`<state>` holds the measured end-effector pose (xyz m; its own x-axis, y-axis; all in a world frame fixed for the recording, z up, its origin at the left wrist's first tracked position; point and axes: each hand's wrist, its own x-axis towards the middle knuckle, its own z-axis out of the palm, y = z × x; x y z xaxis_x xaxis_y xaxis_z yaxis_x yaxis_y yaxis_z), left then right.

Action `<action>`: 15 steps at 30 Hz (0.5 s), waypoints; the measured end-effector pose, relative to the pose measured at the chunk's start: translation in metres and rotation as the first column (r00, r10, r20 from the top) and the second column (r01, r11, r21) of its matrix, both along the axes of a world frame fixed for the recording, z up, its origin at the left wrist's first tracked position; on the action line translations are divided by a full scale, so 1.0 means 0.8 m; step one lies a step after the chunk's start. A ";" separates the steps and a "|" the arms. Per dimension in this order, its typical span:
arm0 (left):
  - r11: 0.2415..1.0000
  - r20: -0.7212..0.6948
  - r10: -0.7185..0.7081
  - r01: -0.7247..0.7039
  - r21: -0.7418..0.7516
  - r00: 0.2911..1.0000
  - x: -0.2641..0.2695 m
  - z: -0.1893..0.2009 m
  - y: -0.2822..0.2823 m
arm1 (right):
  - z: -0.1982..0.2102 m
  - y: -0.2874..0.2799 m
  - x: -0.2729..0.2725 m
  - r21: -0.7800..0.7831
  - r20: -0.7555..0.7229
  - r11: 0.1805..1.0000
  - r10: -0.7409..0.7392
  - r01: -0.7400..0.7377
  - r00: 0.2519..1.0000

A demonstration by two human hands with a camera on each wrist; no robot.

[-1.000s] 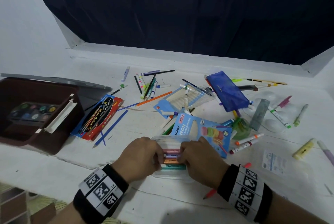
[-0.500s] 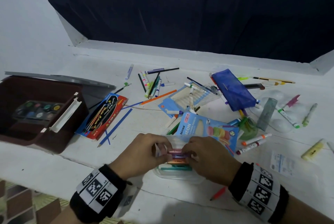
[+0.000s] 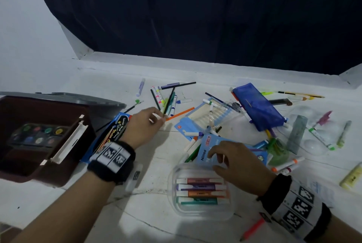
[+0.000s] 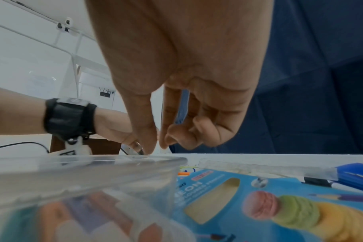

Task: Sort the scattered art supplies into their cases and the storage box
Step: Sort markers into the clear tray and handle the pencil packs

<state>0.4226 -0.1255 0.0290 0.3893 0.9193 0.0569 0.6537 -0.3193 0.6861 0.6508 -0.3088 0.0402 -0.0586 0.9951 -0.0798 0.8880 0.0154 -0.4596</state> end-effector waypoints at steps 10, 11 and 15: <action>0.993 -0.474 -0.081 0.111 0.037 0.877 0.053 -0.029 0.118 | -0.019 0.005 0.019 -0.017 0.014 1.000 0.019 -0.019 1.000; 0.993 -0.490 -0.086 0.115 0.029 0.868 0.053 -0.030 0.121 | -0.019 0.005 0.021 -0.021 0.010 1.000 0.016 -0.016 1.000; 0.996 -0.492 -0.073 0.086 0.004 0.867 0.051 -0.029 0.126 | -0.017 0.009 0.023 -0.025 -0.069 0.999 -0.030 0.029 0.997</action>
<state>0.4632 -0.0245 0.0054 0.4444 0.8851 -0.1385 0.8760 -0.3970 0.2740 0.6694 -0.3014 0.0267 -0.0356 0.9943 -0.1006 0.8536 -0.0221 -0.5204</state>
